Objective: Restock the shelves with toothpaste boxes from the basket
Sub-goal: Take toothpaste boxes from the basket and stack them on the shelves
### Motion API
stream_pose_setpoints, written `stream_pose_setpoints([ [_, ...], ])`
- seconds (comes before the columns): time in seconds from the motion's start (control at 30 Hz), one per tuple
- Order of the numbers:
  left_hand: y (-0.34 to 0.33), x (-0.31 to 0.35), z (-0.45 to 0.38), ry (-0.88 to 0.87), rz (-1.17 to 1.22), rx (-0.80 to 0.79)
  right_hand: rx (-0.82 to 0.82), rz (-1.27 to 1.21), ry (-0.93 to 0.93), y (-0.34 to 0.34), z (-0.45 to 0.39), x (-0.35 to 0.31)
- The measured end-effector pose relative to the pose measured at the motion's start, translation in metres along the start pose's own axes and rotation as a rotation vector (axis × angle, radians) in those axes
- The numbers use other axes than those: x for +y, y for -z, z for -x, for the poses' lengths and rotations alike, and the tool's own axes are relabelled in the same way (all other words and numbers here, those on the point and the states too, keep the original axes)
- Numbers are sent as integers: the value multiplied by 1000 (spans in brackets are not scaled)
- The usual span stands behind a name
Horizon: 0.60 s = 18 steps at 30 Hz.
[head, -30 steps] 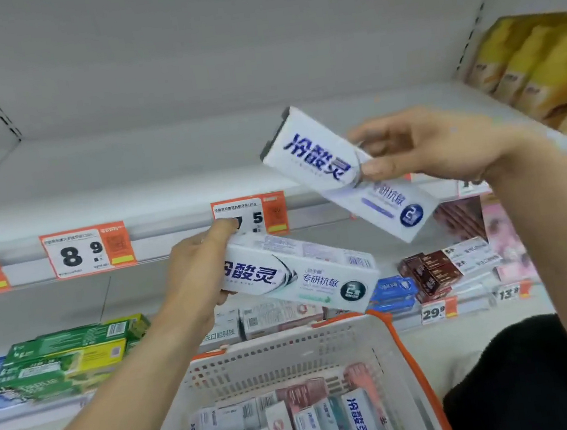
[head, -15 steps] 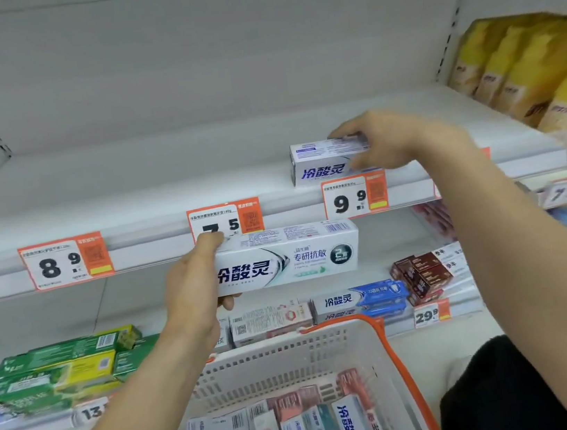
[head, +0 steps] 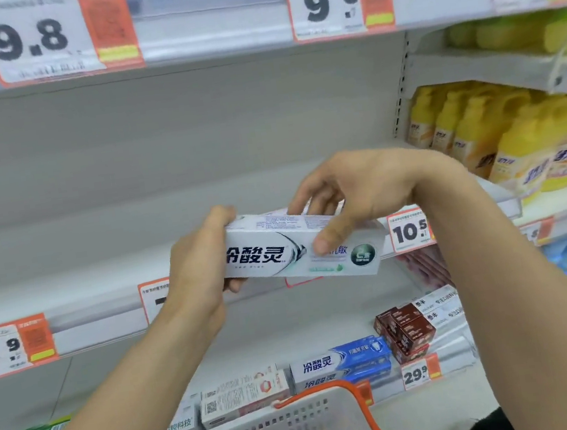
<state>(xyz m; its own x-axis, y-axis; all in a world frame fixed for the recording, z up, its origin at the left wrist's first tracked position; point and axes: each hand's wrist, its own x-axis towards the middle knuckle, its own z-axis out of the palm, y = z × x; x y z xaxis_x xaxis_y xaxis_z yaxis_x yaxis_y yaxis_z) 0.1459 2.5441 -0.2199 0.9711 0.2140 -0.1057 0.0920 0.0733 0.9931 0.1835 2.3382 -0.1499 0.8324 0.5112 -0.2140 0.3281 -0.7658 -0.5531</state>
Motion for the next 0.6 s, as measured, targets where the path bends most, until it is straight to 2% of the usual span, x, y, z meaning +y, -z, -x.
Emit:
stream_pose_setpoints([
  [0.1, -31, 12, -12, -147, -84, -67, 164, 49, -56, 23, 21, 23],
  [0.27, -64, -9, -35, -729, -783, 31, 673, 146, -148, 54, 35, 82],
  [0.33, -81, -28, -42, -849, -1045, 2, 814, 202, -192, 58, 36, 104],
  [0.4, -97, -48, -48, -837, -1238, -63, 813, 247, -268, 60, 37, 130],
  [0.47, -107, -64, -51, -838, -1393, -108, 709, 294, -339, 61, 40, 159],
  [0.53, -115, -74, -54, -894, -1498, -76, 588, 301, -374, 61, 43, 182],
  [0.6, -124, -76, -58, -940, -1516, -43, 534, 263, -359, 58, 45, 199],
])
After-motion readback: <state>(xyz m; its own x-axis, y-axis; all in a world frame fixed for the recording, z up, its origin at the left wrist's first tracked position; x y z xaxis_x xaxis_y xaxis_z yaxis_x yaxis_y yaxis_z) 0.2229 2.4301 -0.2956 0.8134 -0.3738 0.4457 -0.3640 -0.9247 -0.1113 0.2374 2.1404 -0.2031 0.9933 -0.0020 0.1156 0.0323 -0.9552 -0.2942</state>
